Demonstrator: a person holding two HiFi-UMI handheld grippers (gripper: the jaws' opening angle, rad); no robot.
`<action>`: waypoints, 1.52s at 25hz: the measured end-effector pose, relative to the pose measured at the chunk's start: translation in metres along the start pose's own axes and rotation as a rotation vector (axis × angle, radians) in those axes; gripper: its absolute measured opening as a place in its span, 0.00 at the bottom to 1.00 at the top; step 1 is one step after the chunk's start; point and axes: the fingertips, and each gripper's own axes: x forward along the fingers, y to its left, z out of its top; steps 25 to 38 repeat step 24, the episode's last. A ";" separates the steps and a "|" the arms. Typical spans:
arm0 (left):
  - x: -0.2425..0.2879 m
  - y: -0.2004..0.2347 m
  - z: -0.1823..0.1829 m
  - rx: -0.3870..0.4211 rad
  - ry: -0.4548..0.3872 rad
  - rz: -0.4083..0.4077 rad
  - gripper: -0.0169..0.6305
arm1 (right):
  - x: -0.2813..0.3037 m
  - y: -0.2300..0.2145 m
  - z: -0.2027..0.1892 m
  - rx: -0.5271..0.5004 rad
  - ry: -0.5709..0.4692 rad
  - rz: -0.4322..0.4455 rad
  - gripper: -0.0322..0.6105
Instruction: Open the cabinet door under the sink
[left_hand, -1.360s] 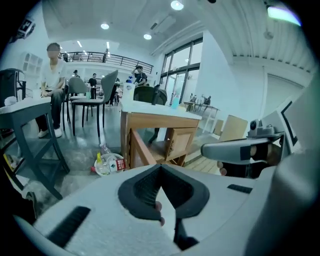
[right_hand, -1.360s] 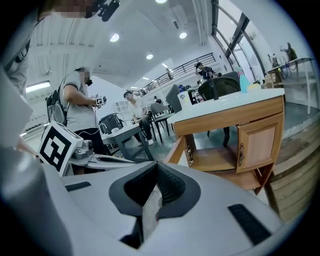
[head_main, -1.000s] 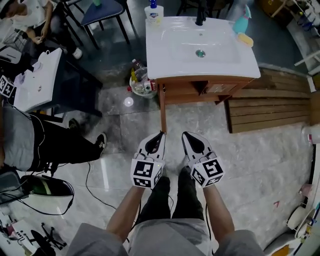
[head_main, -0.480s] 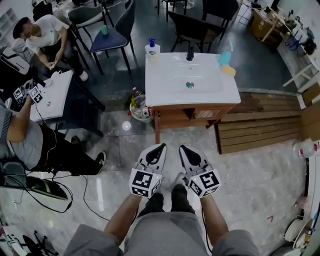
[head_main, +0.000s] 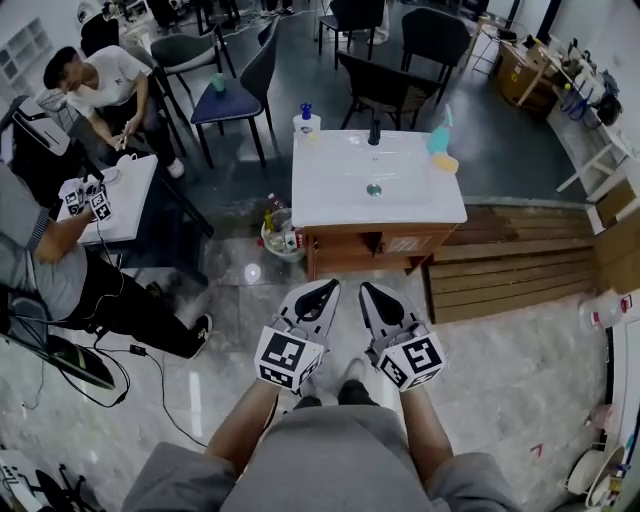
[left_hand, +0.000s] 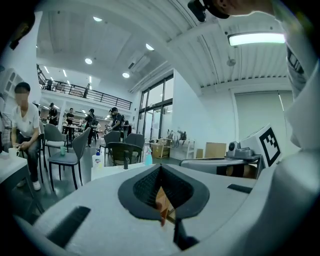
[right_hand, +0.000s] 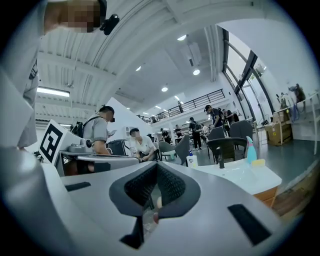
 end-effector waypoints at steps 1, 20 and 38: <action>-0.002 -0.003 0.005 0.002 -0.005 -0.006 0.04 | -0.002 0.002 0.005 -0.006 -0.006 0.002 0.06; -0.012 -0.021 0.046 0.042 -0.064 -0.105 0.04 | -0.016 0.013 0.051 -0.083 -0.076 -0.002 0.06; -0.011 -0.022 0.048 0.046 -0.065 -0.118 0.04 | -0.015 0.013 0.055 -0.095 -0.077 0.000 0.06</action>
